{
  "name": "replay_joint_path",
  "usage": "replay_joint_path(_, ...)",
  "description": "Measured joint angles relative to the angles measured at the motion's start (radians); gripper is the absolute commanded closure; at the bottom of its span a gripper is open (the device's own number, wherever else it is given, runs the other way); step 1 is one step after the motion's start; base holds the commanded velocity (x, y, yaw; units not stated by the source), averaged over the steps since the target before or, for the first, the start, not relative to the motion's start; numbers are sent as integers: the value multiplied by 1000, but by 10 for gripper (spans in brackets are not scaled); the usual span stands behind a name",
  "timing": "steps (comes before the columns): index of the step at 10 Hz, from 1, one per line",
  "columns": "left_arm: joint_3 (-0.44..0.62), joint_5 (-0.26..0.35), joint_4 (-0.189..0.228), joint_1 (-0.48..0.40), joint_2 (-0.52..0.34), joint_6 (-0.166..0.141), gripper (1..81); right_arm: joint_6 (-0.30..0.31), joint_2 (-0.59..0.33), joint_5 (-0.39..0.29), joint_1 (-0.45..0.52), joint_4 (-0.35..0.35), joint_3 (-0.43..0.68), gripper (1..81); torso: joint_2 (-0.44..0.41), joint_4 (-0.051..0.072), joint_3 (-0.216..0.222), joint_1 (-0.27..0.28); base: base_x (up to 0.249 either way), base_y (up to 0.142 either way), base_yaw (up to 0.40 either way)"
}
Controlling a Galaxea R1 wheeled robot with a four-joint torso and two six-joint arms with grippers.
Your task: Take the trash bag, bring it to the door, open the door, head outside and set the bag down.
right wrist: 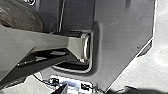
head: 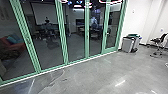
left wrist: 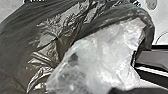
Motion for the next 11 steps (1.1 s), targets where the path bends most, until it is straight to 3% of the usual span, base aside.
replay_joint_path(11, 1, 0, 0, 0, 0, 0, 811, 0, 0, 0, 0, 0, 0, 10, 0, 0, 0, 0, 126, 0, 0)
